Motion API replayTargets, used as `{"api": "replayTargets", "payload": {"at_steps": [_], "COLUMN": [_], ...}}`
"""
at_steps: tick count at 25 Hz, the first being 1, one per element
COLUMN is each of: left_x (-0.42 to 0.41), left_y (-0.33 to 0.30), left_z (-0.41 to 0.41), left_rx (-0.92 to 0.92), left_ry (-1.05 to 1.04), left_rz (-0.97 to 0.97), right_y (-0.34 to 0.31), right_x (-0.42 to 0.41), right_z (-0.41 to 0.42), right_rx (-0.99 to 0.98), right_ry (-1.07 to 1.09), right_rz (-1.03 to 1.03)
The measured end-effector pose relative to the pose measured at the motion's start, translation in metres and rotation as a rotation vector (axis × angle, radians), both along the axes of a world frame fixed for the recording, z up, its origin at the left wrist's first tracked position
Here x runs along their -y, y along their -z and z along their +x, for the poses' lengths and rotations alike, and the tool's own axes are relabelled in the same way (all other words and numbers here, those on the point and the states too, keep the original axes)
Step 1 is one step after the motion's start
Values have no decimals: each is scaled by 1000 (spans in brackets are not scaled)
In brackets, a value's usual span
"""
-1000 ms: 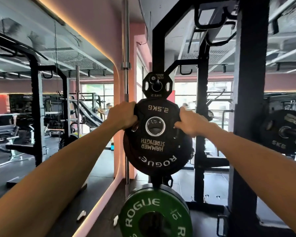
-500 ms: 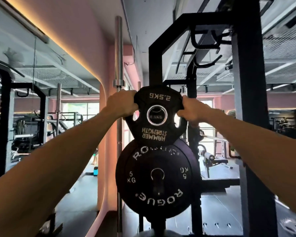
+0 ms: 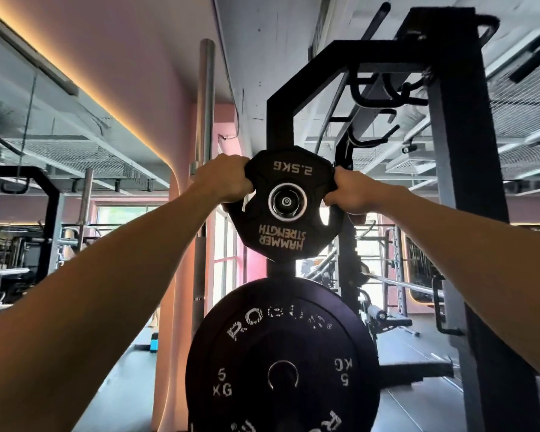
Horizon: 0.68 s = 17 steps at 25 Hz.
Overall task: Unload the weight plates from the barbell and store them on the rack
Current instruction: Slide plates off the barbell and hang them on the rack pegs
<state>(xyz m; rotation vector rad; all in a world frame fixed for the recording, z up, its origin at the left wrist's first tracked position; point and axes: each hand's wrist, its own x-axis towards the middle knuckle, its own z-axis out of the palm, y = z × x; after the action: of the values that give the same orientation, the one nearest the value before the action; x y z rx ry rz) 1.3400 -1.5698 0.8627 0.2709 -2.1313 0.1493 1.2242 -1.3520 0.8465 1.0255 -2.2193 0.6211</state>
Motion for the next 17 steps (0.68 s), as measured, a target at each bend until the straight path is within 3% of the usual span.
{"api": "replayTargets", "payload": {"at_steps": [4, 9, 12, 17], "left_x": [20, 52, 68, 85], "left_y": [7, 26, 31, 36], "left_z": [-38, -83, -106, -142], "left_rx": [-2, -41, -83, -101], "left_ry": [-26, 280, 263, 164], "left_rz": [2, -40, -59, -61], "right_y": [-3, 6, 4, 8], "right_x": [20, 52, 66, 88], "right_z": [-34, -79, -99, -133], "right_rx": [37, 67, 16, -30], "right_ry": [14, -14, 13, 90], "right_rz": [-28, -97, -195, -171]}}
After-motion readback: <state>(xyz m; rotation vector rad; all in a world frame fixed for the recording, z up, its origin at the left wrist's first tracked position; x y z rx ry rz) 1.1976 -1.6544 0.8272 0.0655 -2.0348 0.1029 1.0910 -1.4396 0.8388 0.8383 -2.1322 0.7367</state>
